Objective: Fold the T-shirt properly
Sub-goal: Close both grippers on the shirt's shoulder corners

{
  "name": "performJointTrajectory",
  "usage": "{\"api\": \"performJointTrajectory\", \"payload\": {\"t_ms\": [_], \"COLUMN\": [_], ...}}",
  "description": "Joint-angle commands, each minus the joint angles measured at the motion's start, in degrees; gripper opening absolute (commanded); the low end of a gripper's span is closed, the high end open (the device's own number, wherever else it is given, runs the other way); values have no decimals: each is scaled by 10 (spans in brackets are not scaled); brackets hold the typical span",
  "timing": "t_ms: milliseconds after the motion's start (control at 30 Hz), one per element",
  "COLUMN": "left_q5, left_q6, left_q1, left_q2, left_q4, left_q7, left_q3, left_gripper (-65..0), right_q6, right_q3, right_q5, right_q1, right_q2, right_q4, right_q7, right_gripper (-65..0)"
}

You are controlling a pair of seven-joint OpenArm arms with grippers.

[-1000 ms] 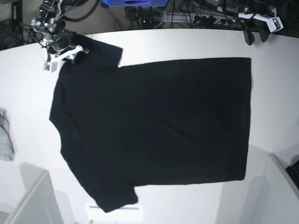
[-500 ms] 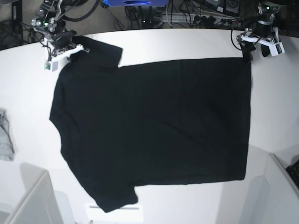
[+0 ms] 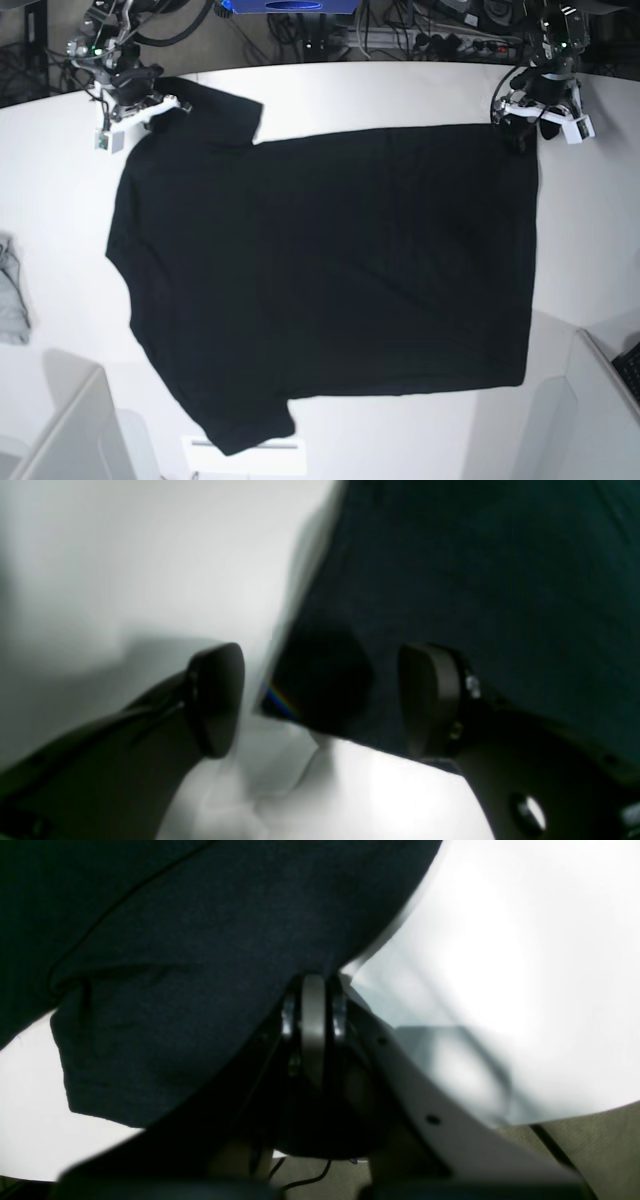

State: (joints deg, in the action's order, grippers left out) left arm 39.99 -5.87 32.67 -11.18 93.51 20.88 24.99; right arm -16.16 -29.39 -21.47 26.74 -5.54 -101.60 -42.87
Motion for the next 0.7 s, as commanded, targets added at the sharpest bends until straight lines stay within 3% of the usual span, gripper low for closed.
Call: {"api": "performJointTrajectory", "payload": {"t_ms": [0, 100, 167, 233, 367, 667], "left_q5": [4, 4, 4, 4, 4, 3], "left_q6": [0, 0, 0, 0, 0, 0], "left_q1": [-2, -5, -8, -11, -15, 10], "left_q2": [2, 5, 6, 6, 5, 2], "left_q4": [4, 3, -1, -9, -12, 2], "left_q7": [19, 29, 29, 29, 29, 29], "left_q3": [0, 1, 0, 0, 0, 5], "left_gripper": [-188, -199, -270, -375, -650, -650], "right_q6": [-1, -1, -1, -1, -1, -1], "right_q3": [-1, -1, -1, -1, -1, -20], "right_q5": [13, 13, 14, 14, 14, 14], "right_q1": [8, 8, 8, 8, 8, 18], "right_q2": [1, 1, 1, 1, 1, 1], "right_q4": [0, 0, 0, 0, 0, -5], "right_q7": [-24, -24, -24, -24, -24, -21], "right_gripper": [-650, -650, -650, -650, -650, -650]}}
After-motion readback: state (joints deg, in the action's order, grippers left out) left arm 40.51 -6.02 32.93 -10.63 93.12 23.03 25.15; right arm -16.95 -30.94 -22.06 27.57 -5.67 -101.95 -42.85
